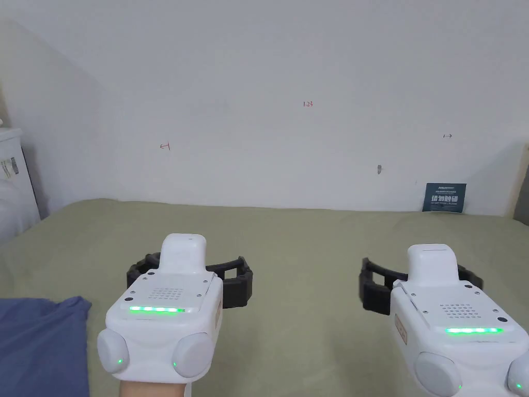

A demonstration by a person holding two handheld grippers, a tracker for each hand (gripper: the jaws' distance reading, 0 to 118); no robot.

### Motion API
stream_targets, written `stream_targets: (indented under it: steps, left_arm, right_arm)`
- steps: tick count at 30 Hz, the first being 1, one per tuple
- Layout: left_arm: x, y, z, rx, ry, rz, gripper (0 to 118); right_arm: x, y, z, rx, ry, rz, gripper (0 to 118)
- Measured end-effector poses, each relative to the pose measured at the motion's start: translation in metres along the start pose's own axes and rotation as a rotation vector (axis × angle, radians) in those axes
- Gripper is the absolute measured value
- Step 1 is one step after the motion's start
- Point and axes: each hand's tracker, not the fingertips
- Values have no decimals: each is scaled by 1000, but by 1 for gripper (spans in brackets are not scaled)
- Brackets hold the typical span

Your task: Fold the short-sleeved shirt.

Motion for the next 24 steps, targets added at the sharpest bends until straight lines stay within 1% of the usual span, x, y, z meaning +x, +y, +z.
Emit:
stream_targets:
  steps: [1, 2, 3, 4, 5, 6, 16, 20, 22, 24]
  left_arm:
    - [0, 0, 0, -16, -45, 15, 107]
    - [0, 1, -1, -14, -34, 10, 82]
    - [3, 0, -3, -15, -17, 4, 34]
    - [5, -1, -3, -10, 33, -9, 2]
    - [7, 2, 0, -5, -7, -6, 1]
    - [7, 4, 0, -13, -17, -8, 1]
    - [19, 6, -5, -24, -11, -23, 1]
    - [11, 6, -5, -25, 8, -25, 1]
    - [-3, 3, -5, -32, 23, -7, 1]
    - [-19, 2, -4, -41, 64, 16, 1]
  right_arm:
    - [0, 0, -1, -5, 4, 4, 57]
    - [-1, -1, -4, -13, -26, 6, 11]
    - [-2, -1, -4, 14, -48, 16, 7]
    - [-1, 0, -3, -5, -27, -11, 7]
    - [0, 2, -2, -29, -13, -29, 7]
    - [1, 1, -3, -30, -17, -29, 7]
    - [1, 7, 0, -20, -33, -1, 7]
    - [-3, 9, 0, -27, -29, 4, 7]
    - [-9, 7, -4, -34, -15, 9, 7]
    - [-23, 7, -10, -46, 7, 5, 7]
